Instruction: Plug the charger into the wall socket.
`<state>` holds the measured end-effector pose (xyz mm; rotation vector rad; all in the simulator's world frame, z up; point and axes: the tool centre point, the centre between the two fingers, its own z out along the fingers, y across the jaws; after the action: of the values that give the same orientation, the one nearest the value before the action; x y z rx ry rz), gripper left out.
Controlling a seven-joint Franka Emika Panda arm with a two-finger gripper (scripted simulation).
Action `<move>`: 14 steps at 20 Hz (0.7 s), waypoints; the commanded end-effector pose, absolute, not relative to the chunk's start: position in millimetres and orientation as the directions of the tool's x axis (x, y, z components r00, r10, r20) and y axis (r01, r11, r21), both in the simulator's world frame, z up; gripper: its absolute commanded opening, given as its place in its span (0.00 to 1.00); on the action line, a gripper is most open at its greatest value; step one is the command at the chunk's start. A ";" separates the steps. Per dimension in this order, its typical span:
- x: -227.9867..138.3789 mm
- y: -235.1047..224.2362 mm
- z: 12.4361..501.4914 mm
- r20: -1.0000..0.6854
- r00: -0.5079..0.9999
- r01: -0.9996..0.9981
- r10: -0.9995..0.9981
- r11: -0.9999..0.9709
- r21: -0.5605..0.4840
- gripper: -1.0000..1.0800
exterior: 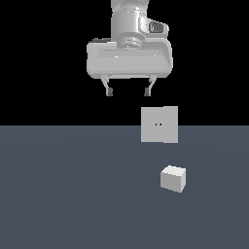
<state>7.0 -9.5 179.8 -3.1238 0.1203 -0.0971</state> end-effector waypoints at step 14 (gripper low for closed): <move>-55.9 -63.4 105.0 0.125 0.897 -0.427 -0.423 -0.904 -0.001 0.96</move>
<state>-48.4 -58.7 113.0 -3.0955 0.6289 -0.1825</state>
